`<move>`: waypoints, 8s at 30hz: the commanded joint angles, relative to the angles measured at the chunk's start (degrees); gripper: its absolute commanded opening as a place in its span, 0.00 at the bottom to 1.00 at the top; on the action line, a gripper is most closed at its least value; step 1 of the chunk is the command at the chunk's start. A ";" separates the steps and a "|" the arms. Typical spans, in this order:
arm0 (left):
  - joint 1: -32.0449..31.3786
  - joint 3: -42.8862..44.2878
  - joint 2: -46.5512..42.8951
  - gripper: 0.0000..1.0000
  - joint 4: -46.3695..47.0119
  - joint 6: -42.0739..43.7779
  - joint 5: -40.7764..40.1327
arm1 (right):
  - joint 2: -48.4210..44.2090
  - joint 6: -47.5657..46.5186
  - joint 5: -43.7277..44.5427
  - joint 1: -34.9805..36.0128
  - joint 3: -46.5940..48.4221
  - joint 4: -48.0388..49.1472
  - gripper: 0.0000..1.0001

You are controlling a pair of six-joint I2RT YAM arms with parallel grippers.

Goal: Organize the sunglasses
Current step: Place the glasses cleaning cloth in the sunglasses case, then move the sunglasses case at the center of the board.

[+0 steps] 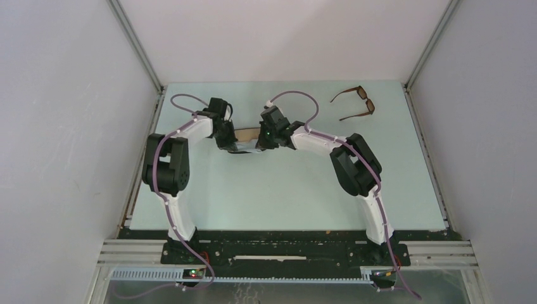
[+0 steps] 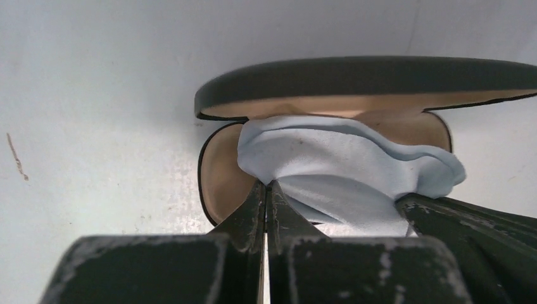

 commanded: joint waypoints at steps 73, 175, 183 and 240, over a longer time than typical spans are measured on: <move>-0.11 -2.09 -0.45 0.00 0.64 2.37 -8.12 | -2.20 -14.53 18.75 2.06 2.10 -6.58 0.28; 2.46 -2.29 -8.51 0.64 16.85 -21.44 3.67 | -29.65 -5.11 13.96 2.36 -28.79 -0.75 0.22; 2.68 0.41 -1.16 0.64 23.11 -31.45 7.10 | -38.29 -5.34 15.67 2.31 -33.28 -3.40 0.24; 1.55 -14.64 -2.24 0.15 31.69 -36.80 7.52 | -47.05 -3.68 15.91 1.57 -39.44 -4.92 0.25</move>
